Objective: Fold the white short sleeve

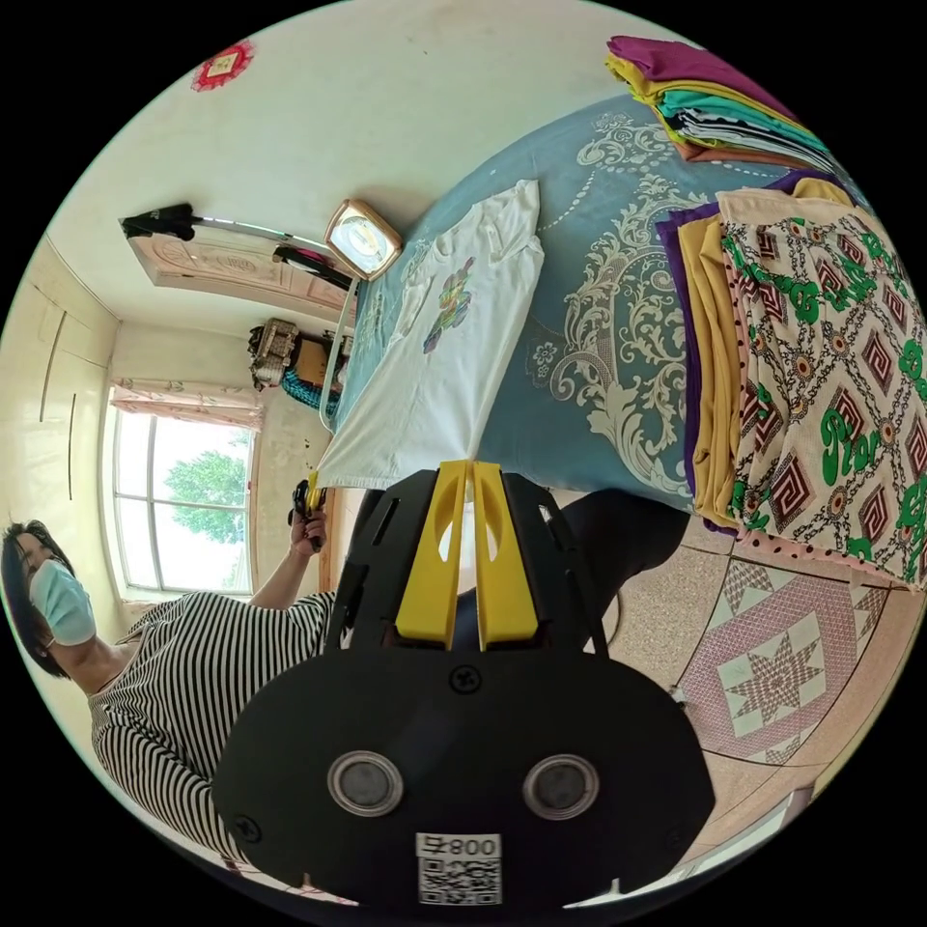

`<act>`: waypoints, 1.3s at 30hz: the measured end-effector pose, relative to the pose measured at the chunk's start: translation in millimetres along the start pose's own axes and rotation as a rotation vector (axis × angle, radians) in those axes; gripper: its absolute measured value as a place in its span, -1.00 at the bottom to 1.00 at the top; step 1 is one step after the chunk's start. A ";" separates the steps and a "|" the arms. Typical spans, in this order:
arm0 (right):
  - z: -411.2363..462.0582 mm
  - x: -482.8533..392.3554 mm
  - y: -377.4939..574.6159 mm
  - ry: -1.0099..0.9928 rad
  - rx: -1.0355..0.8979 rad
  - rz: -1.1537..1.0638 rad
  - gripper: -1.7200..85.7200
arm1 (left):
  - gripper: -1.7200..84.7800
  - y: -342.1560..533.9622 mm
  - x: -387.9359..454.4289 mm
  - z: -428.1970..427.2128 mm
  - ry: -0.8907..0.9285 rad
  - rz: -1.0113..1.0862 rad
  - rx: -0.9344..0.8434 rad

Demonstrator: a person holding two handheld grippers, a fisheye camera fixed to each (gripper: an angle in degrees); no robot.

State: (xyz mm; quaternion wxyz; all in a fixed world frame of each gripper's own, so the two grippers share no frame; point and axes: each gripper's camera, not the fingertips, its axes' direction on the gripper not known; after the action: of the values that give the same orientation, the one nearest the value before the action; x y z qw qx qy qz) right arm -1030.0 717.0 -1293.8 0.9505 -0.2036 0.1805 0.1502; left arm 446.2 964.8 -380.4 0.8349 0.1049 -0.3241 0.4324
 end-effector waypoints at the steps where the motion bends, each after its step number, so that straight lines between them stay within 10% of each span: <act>1: -0.1 4.0 5.4 -0.005 0.002 0.003 -0.94 | -0.94 1.2 -0.1 -1.2 0.001 -0.001 -0.002; 39: 12.8 40.1 69.7 -0.081 -0.002 0.071 -0.94 | -0.94 -27.4 21.0 -56.1 0.060 -0.011 -0.097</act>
State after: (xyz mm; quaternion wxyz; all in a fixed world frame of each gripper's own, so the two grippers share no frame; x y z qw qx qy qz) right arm -1015.8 792.0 -1322.3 0.9509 -0.1919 0.1487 0.1922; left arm 501.8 987.5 -407.3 0.8506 0.0530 -0.3189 0.4147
